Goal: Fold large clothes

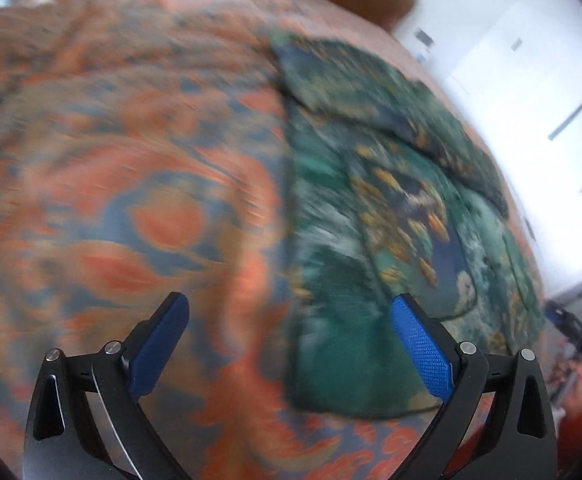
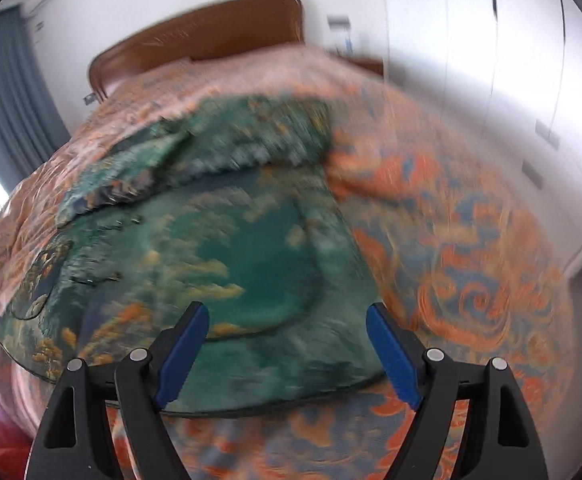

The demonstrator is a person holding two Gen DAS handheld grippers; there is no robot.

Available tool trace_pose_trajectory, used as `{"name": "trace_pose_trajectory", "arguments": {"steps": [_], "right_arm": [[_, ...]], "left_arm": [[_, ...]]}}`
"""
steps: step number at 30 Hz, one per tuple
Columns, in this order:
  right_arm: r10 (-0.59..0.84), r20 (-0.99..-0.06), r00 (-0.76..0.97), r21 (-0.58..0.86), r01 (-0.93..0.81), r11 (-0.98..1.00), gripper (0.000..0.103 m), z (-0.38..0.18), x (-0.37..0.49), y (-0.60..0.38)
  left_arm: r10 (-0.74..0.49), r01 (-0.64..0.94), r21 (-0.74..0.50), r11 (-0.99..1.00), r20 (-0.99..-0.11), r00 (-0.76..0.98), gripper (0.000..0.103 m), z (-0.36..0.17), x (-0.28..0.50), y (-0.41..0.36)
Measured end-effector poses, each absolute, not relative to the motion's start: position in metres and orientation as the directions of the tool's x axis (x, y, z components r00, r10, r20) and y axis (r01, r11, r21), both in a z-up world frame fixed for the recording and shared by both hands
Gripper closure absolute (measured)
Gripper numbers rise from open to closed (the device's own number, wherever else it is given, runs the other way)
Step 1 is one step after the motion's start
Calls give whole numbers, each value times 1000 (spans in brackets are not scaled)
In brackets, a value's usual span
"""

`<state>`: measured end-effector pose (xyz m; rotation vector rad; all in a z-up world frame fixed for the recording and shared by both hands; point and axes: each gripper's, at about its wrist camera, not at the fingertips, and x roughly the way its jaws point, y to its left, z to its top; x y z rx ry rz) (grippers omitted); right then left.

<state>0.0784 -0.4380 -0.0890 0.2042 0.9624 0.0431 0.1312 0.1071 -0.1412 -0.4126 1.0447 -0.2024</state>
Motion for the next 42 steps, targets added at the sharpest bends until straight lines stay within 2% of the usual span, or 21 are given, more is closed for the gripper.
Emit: {"name": "trace_pose_trajectory", "arguments": {"steps": [3, 6, 8, 12, 19, 21, 22, 23, 24, 25, 26, 27, 28, 30, 36, 42], "right_arm": [[257, -825, 503, 319, 41, 947, 20, -113, 92, -451], [276, -830, 485, 318, 5, 948, 20, -125, 106, -449], [295, -851, 435, 324, -7, 946, 20, -136, 117, -447], [180, -889, 420, 184, -31, 982, 20, -134, 125, -444], [138, -895, 425, 137, -33, 990, 18, -126, 124, -465], [207, -911, 356, 206, -39, 978, 18, -141, 130, -471], [248, -910, 331, 249, -42, 968, 18, -148, 132, -471], [299, -902, 312, 299, -51, 953, 18, -152, 132, -469], [346, -889, 299, 344, -63, 937, 26, -153, 131, -465], [363, -883, 297, 354, -85, 931, 54, -151, 129, -457], [367, -882, 295, 351, -107, 930, 68, -150, 127, -450], [367, -882, 296, 343, -129, 930, 78, -146, 126, -442], [338, -890, 307, 309, -140, 941, 83, -140, 125, -432], [317, -895, 314, 285, -146, 947, 87, -129, 123, -421], [427, -822, 377, 387, -182, 904, 90, -78, 96, -413], [486, -812, 323, 466, -142, 873, 90, -84, 34, -431]], "left_arm": [[-393, 5, -434, 901, -811, 434, 2, -156, 143, 83], [-366, -10, -408, 913, -829, 422, 3, -160, 147, 71], [-376, -12, -418, 909, -830, 412, 8, -158, 146, 65], [-351, 9, -380, 925, -846, 402, 12, -154, 140, 56], [-341, 13, -366, 931, -854, 392, 6, -162, 137, 47], [-340, 12, -365, 931, -855, 391, 14, -164, 135, 43], [-352, 22, -372, 928, -853, 385, 31, -162, 137, 42], [-362, 38, -376, 926, -853, 375, 53, -160, 137, 38], [-366, 53, -375, 926, -853, 373, 63, -158, 135, 36], [-367, 65, -371, 926, -852, 373, 78, -155, 134, 33], [-358, 66, -361, 930, -854, 377, 86, -151, 132, 32], [-363, 65, -366, 928, -852, 377, 88, -147, 132, 33], [-376, 62, -382, 922, -845, 380, 90, -141, 131, 35], [-396, 59, -406, 912, -832, 388, 92, -130, 125, 42], [-412, 79, -416, 906, -823, 392, 92, -110, 86, 57], [-403, 79, -399, 913, -859, 315, 92, -119, 17, 66]]}}
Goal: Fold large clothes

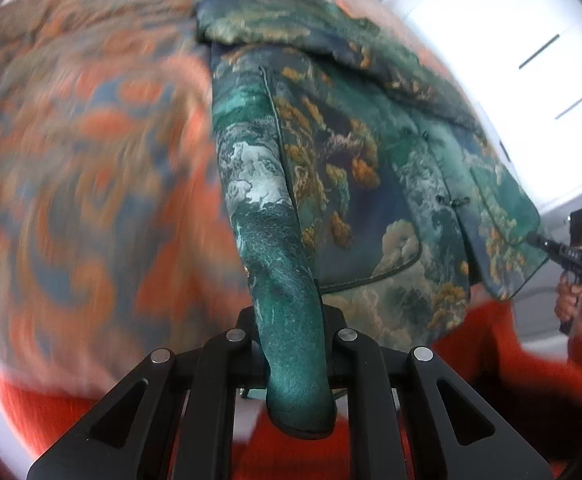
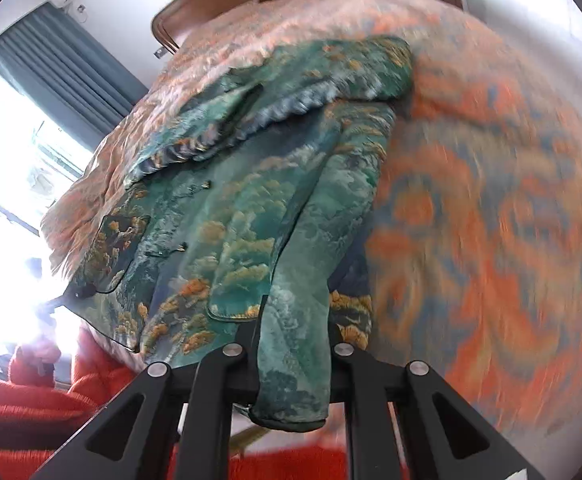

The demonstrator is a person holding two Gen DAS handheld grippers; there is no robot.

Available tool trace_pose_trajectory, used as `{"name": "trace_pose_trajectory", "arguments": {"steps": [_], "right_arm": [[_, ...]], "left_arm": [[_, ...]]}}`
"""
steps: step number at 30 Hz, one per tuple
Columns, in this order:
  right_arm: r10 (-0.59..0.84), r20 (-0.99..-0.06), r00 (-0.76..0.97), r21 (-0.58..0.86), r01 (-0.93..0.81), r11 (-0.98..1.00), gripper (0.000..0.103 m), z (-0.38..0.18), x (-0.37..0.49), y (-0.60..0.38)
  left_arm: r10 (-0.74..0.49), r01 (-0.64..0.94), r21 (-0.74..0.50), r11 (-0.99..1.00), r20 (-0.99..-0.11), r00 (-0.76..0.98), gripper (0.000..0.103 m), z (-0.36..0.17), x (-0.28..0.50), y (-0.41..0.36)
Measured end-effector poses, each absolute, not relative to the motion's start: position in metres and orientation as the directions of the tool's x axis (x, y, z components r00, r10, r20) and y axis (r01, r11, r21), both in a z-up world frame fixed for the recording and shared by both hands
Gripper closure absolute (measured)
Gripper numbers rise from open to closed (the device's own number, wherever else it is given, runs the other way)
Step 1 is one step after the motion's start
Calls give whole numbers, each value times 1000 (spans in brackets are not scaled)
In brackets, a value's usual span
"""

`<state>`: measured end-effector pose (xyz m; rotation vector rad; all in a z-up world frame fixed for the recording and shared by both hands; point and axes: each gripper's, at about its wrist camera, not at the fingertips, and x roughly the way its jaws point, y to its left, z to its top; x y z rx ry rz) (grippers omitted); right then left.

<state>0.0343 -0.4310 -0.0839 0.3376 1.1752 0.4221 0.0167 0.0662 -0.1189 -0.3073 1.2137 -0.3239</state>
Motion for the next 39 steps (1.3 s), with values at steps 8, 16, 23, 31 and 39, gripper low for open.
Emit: {"name": "trace_pose_trajectory", "arguments": {"steps": [8, 16, 23, 31, 39], "right_arm": [[617, -739, 270, 639, -11, 769, 90, -84, -37, -458], [689, -585, 426, 714, -131, 687, 91, -7, 80, -445], [588, -612, 529, 654, -78, 752, 91, -21, 221, -424], [590, -632, 502, 748, 196, 634, 75, -134, 273, -434], [691, -430, 580, 898, 200, 391, 33, -107, 278, -470]], "left_arm": [[-536, 60, -540, 839, -804, 258, 92, -86, -21, 88], [-582, 59, -626, 777, -681, 444, 92, 6, 111, 113], [-426, -94, -549, 831, -735, 528, 84, -32, 244, 118], [-428, -162, -547, 821, -778, 460, 54, -73, 275, 110], [-425, -105, -596, 796, -674, 604, 4, -3, 259, 149]]}}
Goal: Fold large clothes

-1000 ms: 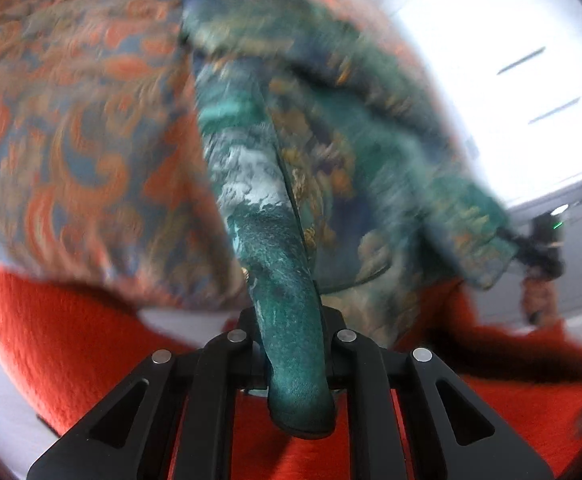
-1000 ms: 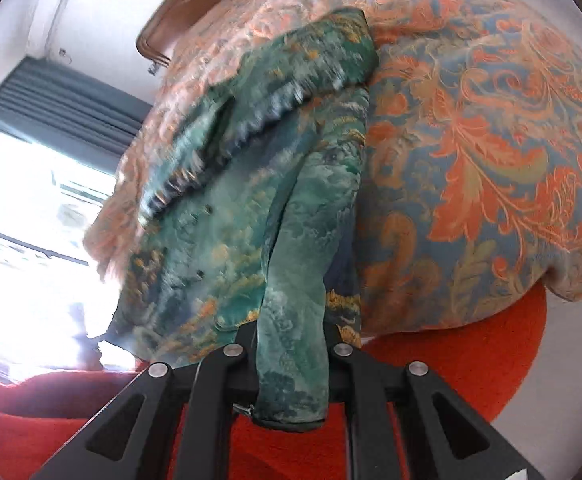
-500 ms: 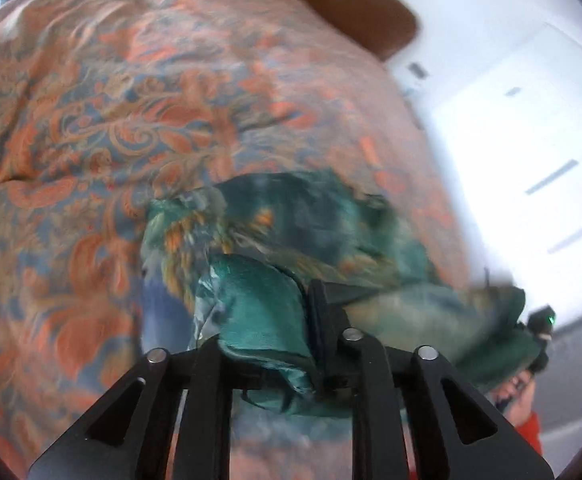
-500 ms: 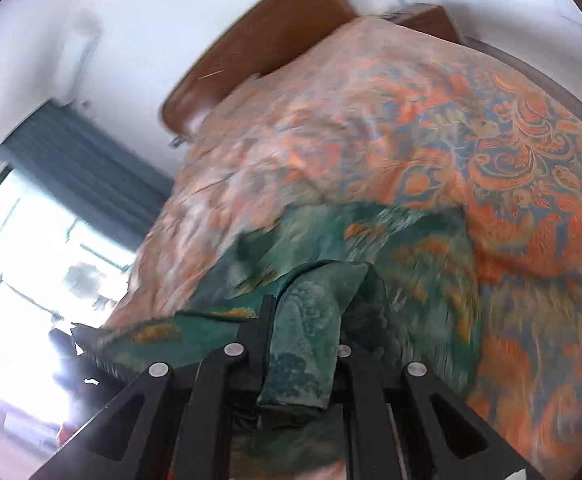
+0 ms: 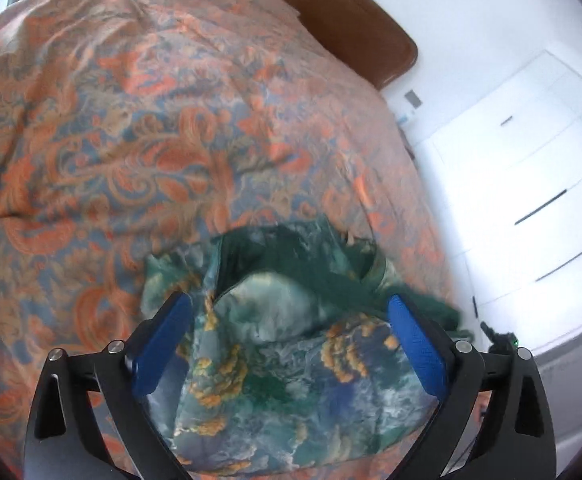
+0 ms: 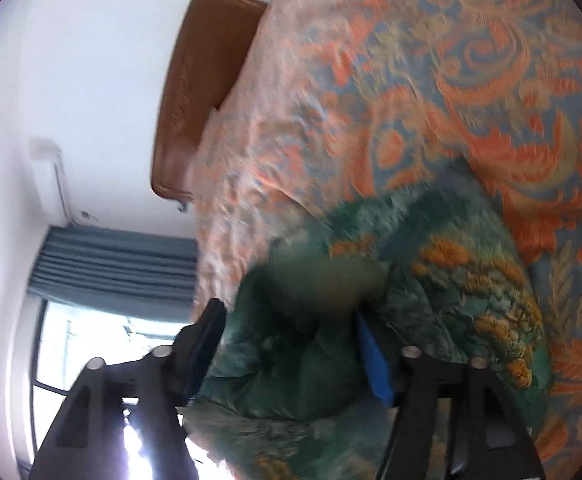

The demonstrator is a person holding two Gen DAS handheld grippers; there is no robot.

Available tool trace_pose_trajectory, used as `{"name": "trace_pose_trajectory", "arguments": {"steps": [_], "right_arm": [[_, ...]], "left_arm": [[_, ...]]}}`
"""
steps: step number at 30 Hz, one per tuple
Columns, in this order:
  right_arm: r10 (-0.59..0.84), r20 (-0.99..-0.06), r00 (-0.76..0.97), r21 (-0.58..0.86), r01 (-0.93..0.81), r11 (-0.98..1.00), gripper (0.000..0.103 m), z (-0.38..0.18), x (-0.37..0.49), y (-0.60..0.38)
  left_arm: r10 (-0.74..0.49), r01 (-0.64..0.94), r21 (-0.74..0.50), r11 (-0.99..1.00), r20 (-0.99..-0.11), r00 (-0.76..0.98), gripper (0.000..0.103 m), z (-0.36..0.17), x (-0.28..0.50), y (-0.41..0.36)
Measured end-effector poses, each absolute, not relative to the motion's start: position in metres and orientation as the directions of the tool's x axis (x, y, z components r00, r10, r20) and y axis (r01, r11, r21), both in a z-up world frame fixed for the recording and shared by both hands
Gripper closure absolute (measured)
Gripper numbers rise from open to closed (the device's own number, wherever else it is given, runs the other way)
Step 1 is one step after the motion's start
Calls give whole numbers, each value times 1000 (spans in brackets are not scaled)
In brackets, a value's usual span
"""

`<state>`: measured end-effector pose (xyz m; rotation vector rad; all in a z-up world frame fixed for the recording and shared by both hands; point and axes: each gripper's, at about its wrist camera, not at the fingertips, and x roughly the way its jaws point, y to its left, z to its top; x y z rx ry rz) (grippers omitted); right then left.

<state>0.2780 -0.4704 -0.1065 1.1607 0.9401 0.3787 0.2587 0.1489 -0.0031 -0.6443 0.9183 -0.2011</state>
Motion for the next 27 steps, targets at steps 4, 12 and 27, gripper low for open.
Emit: {"name": "trace_pose_trajectory", "arguments": {"steps": [4, 12, 27], "right_arm": [[634, -468, 616, 861, 155, 485, 32, -78, 271, -480], [401, -786, 470, 451, -9, 893, 32, -74, 270, -435], [138, -825, 548, 115, -76, 990, 92, -78, 273, -388]], "left_arm": [[-417, -53, -537, 842, -709, 569, 4, -20, 247, 145], [-259, 64, -257, 964, -865, 430, 4, -88, 263, 86], [-134, -29, -179, 984, -827, 546, 95, -61, 255, 83]]}}
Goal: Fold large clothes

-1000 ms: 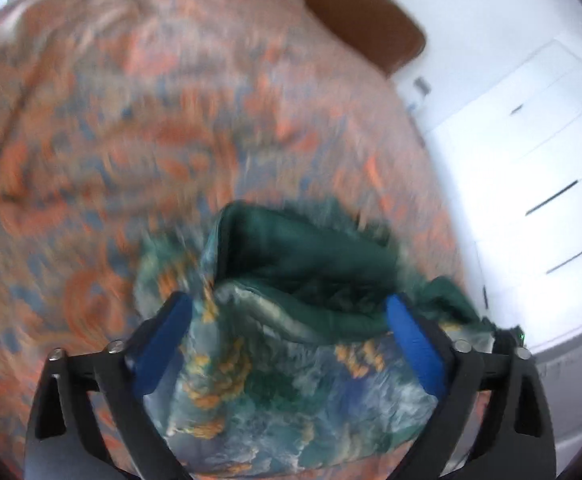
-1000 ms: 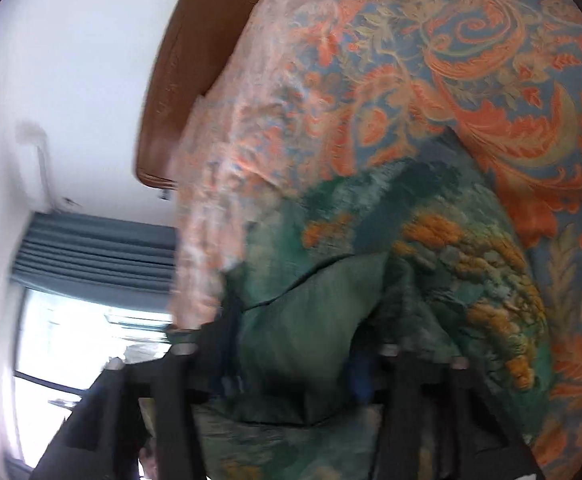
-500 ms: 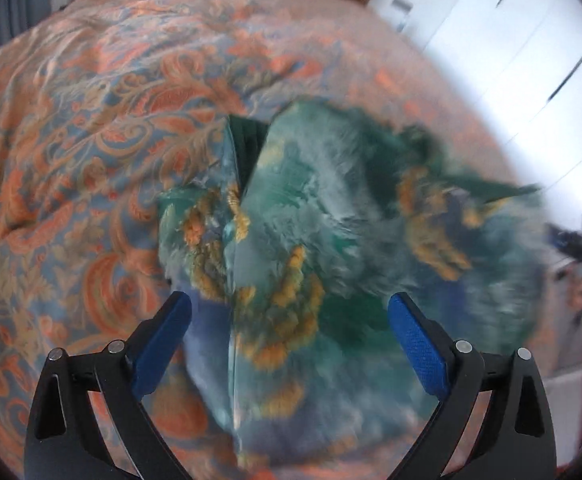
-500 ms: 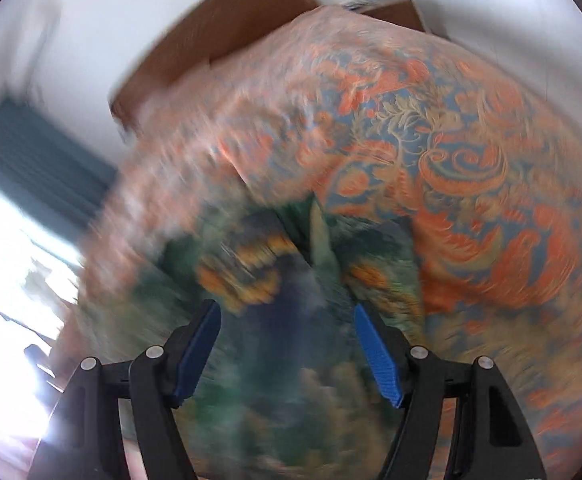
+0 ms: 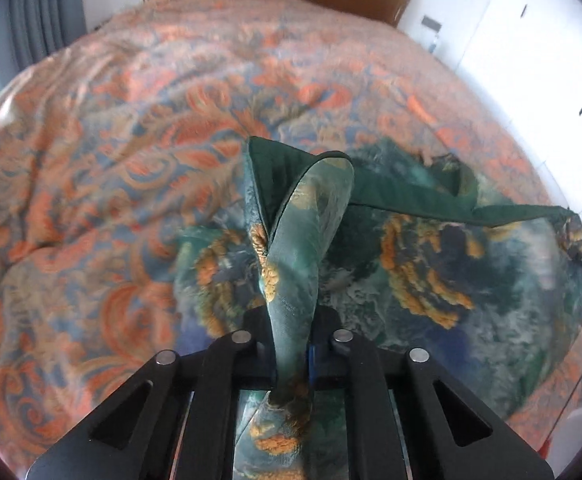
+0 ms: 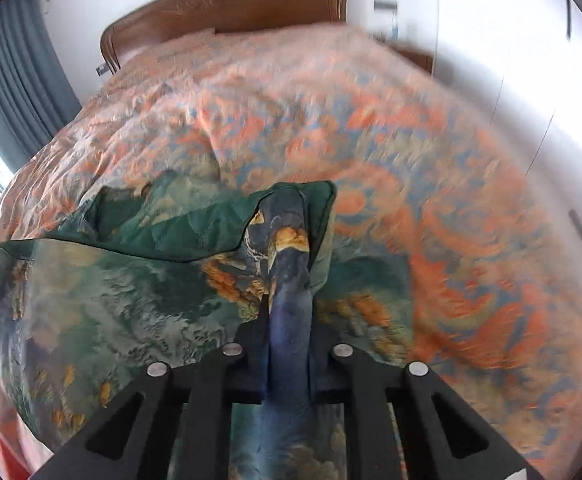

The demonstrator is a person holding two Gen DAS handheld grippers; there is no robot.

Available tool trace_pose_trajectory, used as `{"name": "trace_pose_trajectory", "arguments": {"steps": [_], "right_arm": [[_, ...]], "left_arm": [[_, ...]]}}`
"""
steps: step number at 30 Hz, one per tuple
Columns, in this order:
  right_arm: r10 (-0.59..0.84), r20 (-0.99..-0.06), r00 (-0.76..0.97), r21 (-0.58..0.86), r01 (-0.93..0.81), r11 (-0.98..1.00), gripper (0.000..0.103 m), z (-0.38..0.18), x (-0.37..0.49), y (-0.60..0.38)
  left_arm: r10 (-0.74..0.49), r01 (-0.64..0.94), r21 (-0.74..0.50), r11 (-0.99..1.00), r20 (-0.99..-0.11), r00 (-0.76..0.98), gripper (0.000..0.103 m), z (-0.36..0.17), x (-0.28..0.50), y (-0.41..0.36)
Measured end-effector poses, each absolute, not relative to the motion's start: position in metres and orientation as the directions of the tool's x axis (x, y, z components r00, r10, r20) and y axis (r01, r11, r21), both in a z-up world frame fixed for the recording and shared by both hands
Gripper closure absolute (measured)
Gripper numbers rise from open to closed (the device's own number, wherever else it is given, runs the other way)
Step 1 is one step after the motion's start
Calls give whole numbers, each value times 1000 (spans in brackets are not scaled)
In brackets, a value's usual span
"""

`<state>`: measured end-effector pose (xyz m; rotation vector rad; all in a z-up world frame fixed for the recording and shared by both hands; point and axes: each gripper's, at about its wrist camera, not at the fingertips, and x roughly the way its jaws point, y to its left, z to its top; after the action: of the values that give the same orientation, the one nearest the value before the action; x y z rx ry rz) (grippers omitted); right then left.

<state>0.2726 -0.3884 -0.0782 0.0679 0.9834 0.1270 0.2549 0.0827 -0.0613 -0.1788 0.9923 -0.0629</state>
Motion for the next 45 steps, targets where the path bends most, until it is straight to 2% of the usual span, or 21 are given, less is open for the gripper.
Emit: {"name": "trace_pose_trajectory", "arguments": {"steps": [4, 10, 13, 15, 18, 21, 24, 28, 34, 37, 39, 41, 42, 44, 45], "right_arm": [[87, -772, 630, 61, -64, 996, 92, -45, 256, -389], [7, -660, 752, -10, -18, 1000, 93, 7, 268, -370], [-22, -601, 799, -2, 26, 1000, 93, 26, 284, -367], [-50, -582, 812, -7, 56, 998, 93, 26, 300, -366], [-89, -622, 778, -37, 84, 996, 93, -3, 327, -365], [-131, -701, 701, -99, 86, 991, 93, -58, 347, -361], [-157, -767, 622, -150, 63, 987, 93, -118, 352, -357], [-136, -780, 611, -131, 52, 990, 93, -153, 346, -358], [-95, -783, 614, -82, 50, 995, 92, -164, 347, -368], [-75, -781, 620, -57, 49, 997, 89, -170, 346, -366], [-61, -782, 620, -38, 51, 998, 88, -169, 345, -369], [-37, -789, 614, -5, 53, 999, 85, -165, 345, -374], [-24, -791, 612, 15, 59, 998, 83, -161, 345, -377], [-3, -789, 615, 59, 81, 995, 72, -151, 342, -386], [9, -786, 618, 81, 88, 993, 59, -146, 341, -389]], "left_arm": [[-116, -33, -173, 984, -774, 623, 95, -28, 247, 82], [-16, -67, -101, 993, -659, 752, 95, 14, 270, 70], [42, -100, -61, 993, -618, 785, 95, 15, 292, 67], [77, -123, -30, 992, -629, 773, 95, -3, 311, 67], [102, -140, 0, 990, -685, 721, 95, -49, 336, 68], [132, -142, 51, 989, -749, 649, 95, -105, 348, 68], [109, -131, 32, 991, -765, 635, 94, -141, 342, 70], [73, -135, -19, 991, -761, 645, 92, -152, 339, 76], [48, -143, -58, 988, -762, 646, 89, -159, 335, 75], [46, -146, -65, 987, -761, 648, 83, -159, 332, 75], [50, -158, -70, 985, -762, 646, 66, -154, 330, 79], [52, -178, -84, 980, -762, 646, 40, -144, 326, 87], [32, -177, -110, 978, -759, 650, 36, -137, 323, 92], [-10, -175, -169, 970, -747, 664, 32, -120, 313, 103], [-23, -173, -187, 967, -741, 671, 32, -113, 308, 106]]}}
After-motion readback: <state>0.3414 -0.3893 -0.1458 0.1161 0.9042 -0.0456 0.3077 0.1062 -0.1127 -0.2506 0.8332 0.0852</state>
